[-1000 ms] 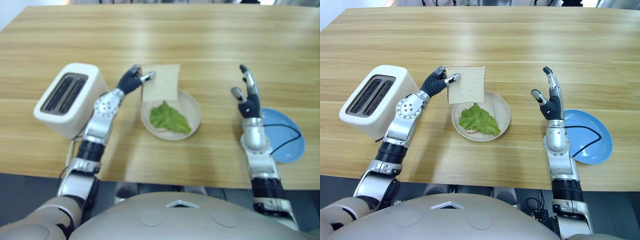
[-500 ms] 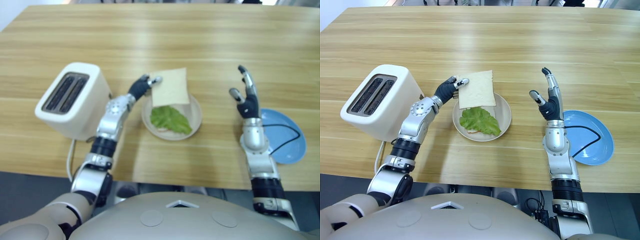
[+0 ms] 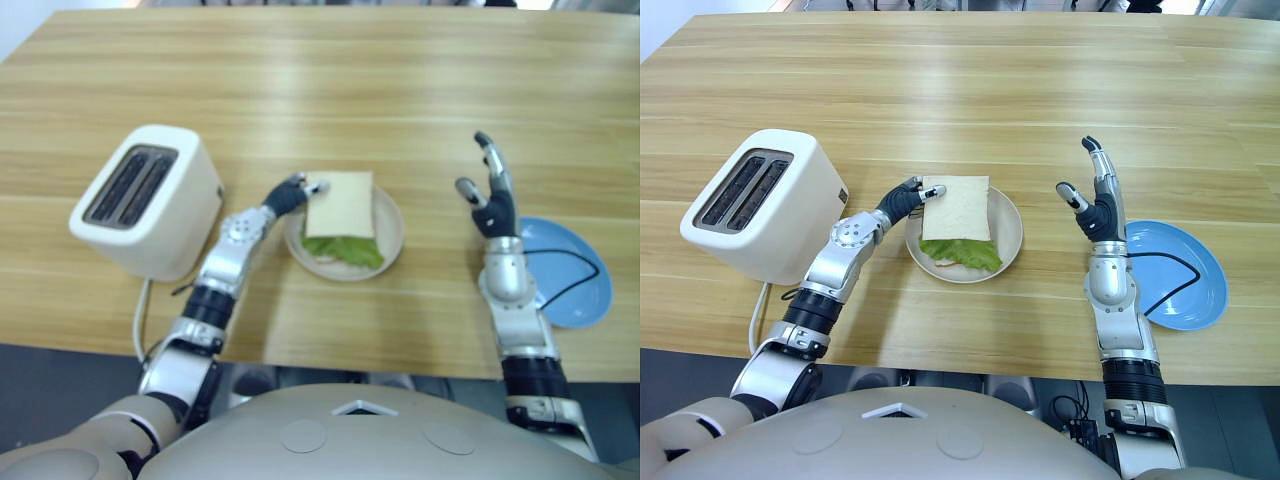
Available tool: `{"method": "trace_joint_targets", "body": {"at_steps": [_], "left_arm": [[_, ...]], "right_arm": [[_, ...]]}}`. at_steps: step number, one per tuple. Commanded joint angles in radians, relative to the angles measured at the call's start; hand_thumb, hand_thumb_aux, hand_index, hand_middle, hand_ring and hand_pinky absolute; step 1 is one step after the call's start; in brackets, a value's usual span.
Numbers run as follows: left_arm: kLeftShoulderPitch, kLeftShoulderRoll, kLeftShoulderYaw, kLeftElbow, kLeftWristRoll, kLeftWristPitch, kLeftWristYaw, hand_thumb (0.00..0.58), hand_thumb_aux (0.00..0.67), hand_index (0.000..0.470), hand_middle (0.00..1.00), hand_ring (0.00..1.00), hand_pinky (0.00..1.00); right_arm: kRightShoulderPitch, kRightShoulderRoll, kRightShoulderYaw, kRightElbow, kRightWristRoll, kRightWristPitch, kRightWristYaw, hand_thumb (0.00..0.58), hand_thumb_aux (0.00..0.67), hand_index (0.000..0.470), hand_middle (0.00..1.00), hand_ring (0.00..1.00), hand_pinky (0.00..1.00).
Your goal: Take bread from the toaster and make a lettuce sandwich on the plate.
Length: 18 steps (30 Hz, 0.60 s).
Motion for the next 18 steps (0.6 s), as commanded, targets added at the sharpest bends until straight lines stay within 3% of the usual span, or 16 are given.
{"method": "trace_joint_targets", "body": {"at_steps": [1,11,18], "left_arm": [[0.001,0.003,-0.038,0.051,0.06,-0.038,0.014,0.58,0.67,0.46,1.0,1.0,1.0],[-0.029,0.015,-0.052,0.135,0.135,-0.104,0.051,0.58,0.67,0.46,1.0,1.0,1.0],[-0.051,0.014,-0.056,0.233,0.173,-0.152,0.079,0.58,0.67,0.46,1.0,1.0,1.0]], "right_arm": [[0.011,0.003,0.011,-0.013,-0.016,0.011,0.003,0.0,0.0,0.0,0.0,0.0,0.0],[0.051,-0.034,0.126,-0.12,-0.101,-0.032,0.093,0.0,0.0,0.0,0.0,0.0,0.0],[0.064,-0.118,0.346,-0.15,-0.322,-0.057,0.228,0.0,0.0,0.0,0.0,0.0,0.0]]}}
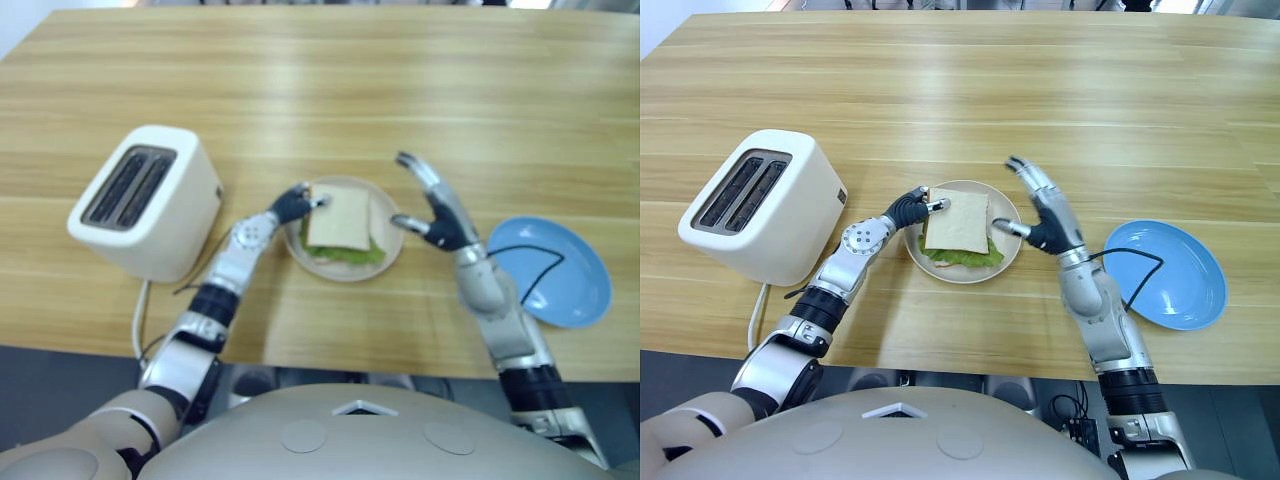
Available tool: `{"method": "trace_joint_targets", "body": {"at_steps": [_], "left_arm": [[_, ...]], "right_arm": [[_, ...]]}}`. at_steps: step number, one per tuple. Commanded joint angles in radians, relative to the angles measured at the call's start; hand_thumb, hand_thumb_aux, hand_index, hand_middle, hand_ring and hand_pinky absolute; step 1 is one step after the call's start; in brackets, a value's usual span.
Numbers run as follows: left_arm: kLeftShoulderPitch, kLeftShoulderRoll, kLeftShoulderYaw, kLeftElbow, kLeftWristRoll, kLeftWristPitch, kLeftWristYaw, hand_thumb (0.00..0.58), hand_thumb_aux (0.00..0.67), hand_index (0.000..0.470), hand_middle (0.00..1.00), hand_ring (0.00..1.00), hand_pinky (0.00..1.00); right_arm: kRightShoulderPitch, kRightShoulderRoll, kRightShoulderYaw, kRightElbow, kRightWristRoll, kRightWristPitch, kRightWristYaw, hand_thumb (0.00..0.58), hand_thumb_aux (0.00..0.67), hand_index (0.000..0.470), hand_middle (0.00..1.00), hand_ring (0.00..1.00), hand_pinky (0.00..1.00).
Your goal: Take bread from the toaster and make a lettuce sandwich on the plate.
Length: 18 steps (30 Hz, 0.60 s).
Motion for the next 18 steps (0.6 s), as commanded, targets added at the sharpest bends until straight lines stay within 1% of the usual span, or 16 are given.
{"method": "trace_joint_targets", "body": {"at_steps": [1,5,13,18], "left_arm": [[-0.011,0.009,-0.009,0.082,0.033,-0.016,0.018,0.58,0.67,0.46,1.0,1.0,1.0],[-0.019,0.009,-0.015,0.122,0.043,-0.037,0.024,0.58,0.67,0.46,1.0,1.0,1.0],[-0.006,0.004,-0.027,0.141,0.065,-0.052,0.023,0.58,0.67,0.46,1.0,1.0,1.0],[0.0,-0.001,-0.033,0.133,0.066,-0.047,0.02,0.58,0.67,0.46,1.0,1.0,1.0]], "right_arm": [[0.003,-0.032,0.119,0.004,-0.14,-0.008,0.062,0.0,0.0,0.0,0.0,0.0,0.0],[-0.038,-0.047,0.188,0.059,-0.208,-0.011,0.066,0.0,0.0,0.0,0.0,0.0,0.0],[-0.23,-0.099,0.264,0.293,-0.326,-0.037,-0.006,0.0,0.0,0.0,0.0,0.0,0.0],[-0.278,-0.107,0.345,0.392,-0.398,-0.046,-0.032,0.0,0.0,0.0,0.0,0.0,0.0]]}}
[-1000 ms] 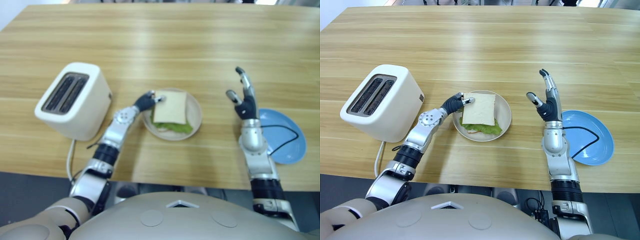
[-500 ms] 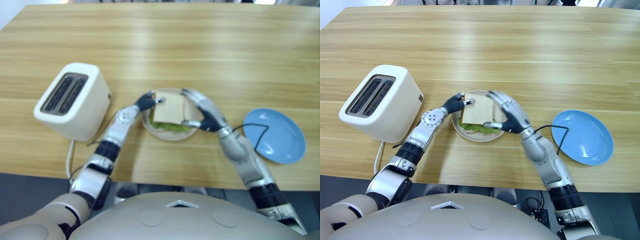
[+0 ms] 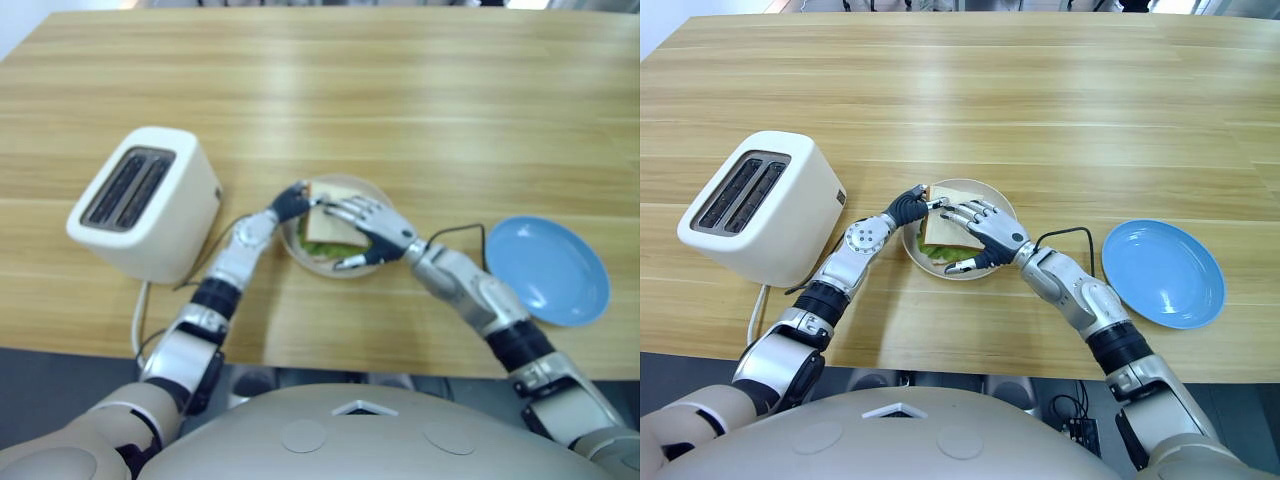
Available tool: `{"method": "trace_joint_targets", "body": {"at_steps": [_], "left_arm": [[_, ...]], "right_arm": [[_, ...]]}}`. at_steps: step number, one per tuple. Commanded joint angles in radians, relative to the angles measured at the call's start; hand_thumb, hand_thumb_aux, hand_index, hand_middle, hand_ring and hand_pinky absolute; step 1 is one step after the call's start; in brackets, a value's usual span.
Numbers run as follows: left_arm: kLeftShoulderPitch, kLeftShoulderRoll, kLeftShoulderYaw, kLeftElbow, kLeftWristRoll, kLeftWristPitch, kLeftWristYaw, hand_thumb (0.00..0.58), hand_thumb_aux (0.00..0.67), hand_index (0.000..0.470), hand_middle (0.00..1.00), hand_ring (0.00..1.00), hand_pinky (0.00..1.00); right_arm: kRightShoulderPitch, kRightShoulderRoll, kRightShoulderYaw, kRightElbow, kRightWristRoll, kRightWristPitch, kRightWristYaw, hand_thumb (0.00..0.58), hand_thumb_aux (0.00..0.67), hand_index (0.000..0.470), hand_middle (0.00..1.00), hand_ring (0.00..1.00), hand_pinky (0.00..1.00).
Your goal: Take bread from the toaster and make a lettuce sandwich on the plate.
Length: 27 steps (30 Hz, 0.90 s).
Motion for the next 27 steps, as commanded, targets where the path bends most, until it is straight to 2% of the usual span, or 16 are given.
{"method": "trace_joint_targets", "body": {"at_steps": [1,7,14,17,18,19,20,23,27], "left_arm": [[0.033,0.0,-0.031,0.036,0.024,0.023,-0.023,0.58,0.67,0.46,1.0,1.0,1.0],[0.028,0.003,-0.025,0.029,0.037,0.021,-0.015,0.58,0.67,0.46,1.0,1.0,1.0],[0.033,0.007,-0.023,0.028,0.048,0.016,-0.005,0.58,0.67,0.46,1.0,1.0,1.0],[0.02,0.043,-0.061,0.005,0.15,-0.009,0.087,0.58,0.67,0.46,1.0,1.0,1.0],[0.008,0.065,-0.072,-0.006,0.202,-0.022,0.144,0.516,0.447,0.307,0.0,0.0,0.0],[-0.005,0.089,-0.078,-0.02,0.247,-0.029,0.199,0.12,0.074,0.051,0.0,0.0,0.0],[-0.015,0.112,-0.077,-0.037,0.281,-0.033,0.243,0.0,0.0,0.0,0.0,0.0,0.0],[-0.025,0.196,-0.032,-0.159,0.346,-0.039,0.337,0.0,0.0,0.0,0.0,0.0,0.0],[-0.002,0.299,0.071,-0.404,0.38,-0.013,0.378,0.0,0.0,0.0,0.0,0.0,0.0]], "right_arm": [[-0.001,-0.002,0.088,0.101,-0.074,0.014,0.014,0.0,0.0,0.0,0.0,0.0,0.0],[0.072,-0.036,0.155,0.05,-0.114,0.009,0.054,0.0,0.0,0.0,0.0,0.0,0.0],[0.14,-0.084,0.151,-0.058,-0.121,0.033,0.073,0.0,0.0,0.0,0.0,0.0,0.0],[0.147,-0.081,0.163,-0.04,-0.135,0.041,0.069,0.0,0.0,0.0,0.0,0.0,0.0],[0.147,-0.079,0.168,-0.034,-0.142,0.046,0.071,0.0,0.0,0.0,0.0,0.0,0.0],[0.148,-0.078,0.171,-0.034,-0.148,0.051,0.074,0.0,0.0,0.0,0.0,0.0,0.0],[0.149,-0.079,0.172,-0.035,-0.15,0.054,0.075,0.0,0.0,0.0,0.0,0.0,0.0],[0.151,-0.082,0.176,-0.047,-0.152,0.064,0.074,0.0,0.0,0.0,0.0,0.0,0.0],[0.155,-0.087,0.18,-0.047,-0.155,0.071,0.069,0.0,0.0,0.0,0.0,0.0,0.0]]}}
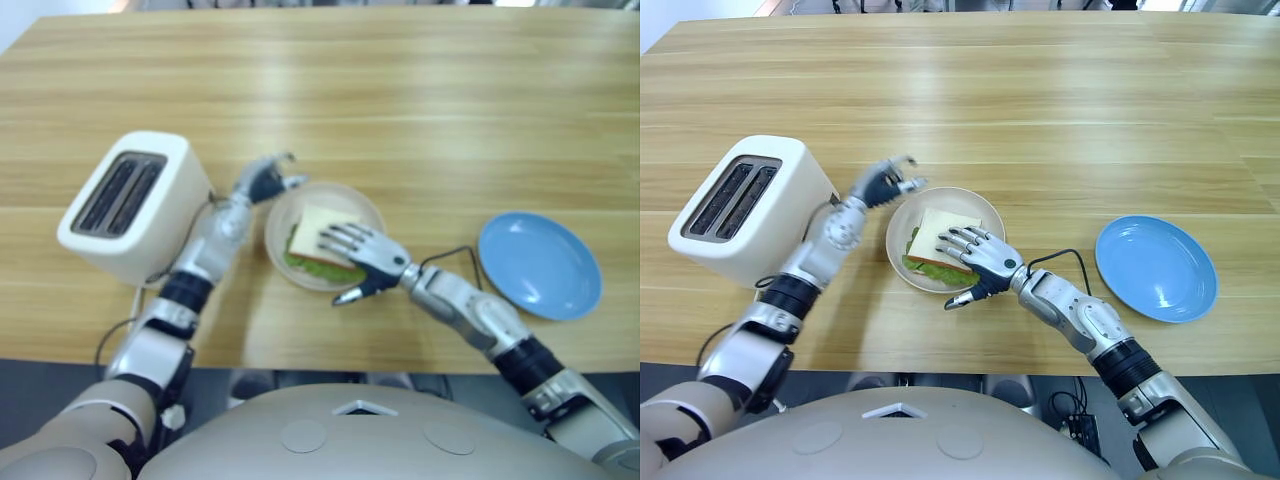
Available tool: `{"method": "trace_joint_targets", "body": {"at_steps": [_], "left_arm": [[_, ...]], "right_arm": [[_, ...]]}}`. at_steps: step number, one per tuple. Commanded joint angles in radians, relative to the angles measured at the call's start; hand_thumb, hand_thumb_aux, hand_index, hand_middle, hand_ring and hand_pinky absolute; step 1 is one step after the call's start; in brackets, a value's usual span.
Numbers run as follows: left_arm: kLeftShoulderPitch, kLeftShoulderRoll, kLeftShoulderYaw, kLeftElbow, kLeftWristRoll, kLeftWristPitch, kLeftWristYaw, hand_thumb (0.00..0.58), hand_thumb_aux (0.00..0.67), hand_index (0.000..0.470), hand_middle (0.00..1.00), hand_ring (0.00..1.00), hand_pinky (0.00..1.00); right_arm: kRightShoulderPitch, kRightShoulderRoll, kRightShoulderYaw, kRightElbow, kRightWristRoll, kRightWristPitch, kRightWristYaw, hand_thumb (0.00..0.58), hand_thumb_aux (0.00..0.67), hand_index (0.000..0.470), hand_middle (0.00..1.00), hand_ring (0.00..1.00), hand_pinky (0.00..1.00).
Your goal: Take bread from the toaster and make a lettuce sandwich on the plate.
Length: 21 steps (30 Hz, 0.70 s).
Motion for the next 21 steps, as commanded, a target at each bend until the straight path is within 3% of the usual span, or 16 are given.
{"method": "trace_joint_targets", "body": {"at_steps": [1,7,12,15,18,21], "left_arm": [[0.024,0.062,0.077,-0.209,0.038,0.029,0.024,0.0,0.0,0.0,0.0,0.0,0.0],[0.084,0.147,0.19,-0.483,0.086,0.107,-0.019,0.0,0.0,0.0,0.0,0.0,0.0],[0.173,0.114,0.193,-0.535,0.016,0.134,-0.097,0.0,0.0,0.0,0.0,0.0,0.0],[0.229,0.073,0.175,-0.514,-0.085,0.135,-0.177,0.0,0.0,0.0,0.0,0.0,0.0],[0.271,0.059,0.196,-0.497,-0.132,0.158,-0.213,0.0,0.0,0.0,0.0,0.0,0.0],[0.301,0.052,0.221,-0.517,-0.198,0.171,-0.252,0.0,0.0,0.0,0.0,0.0,0.0]], "right_arm": [[0.041,-0.021,0.072,0.076,-0.054,0.01,0.068,0.0,0.0,0.0,0.0,0.0,0.0],[0.046,-0.034,0.071,0.082,-0.061,0.014,0.059,0.0,0.0,0.0,0.0,0.0,0.0],[0.072,-0.049,0.002,-0.004,0.021,-0.014,0.025,0.0,0.0,0.0,0.0,0.0,0.0],[0.139,-0.04,-0.084,-0.146,0.231,-0.046,0.05,0.0,0.0,0.0,0.0,0.0,0.0],[0.211,0.012,-0.187,-0.351,0.577,-0.055,0.081,0.0,0.0,0.0,0.0,0.0,0.0],[0.244,0.092,-0.293,-0.598,0.902,0.021,0.084,0.0,0.0,0.0,0.0,0.0,0.0]]}}
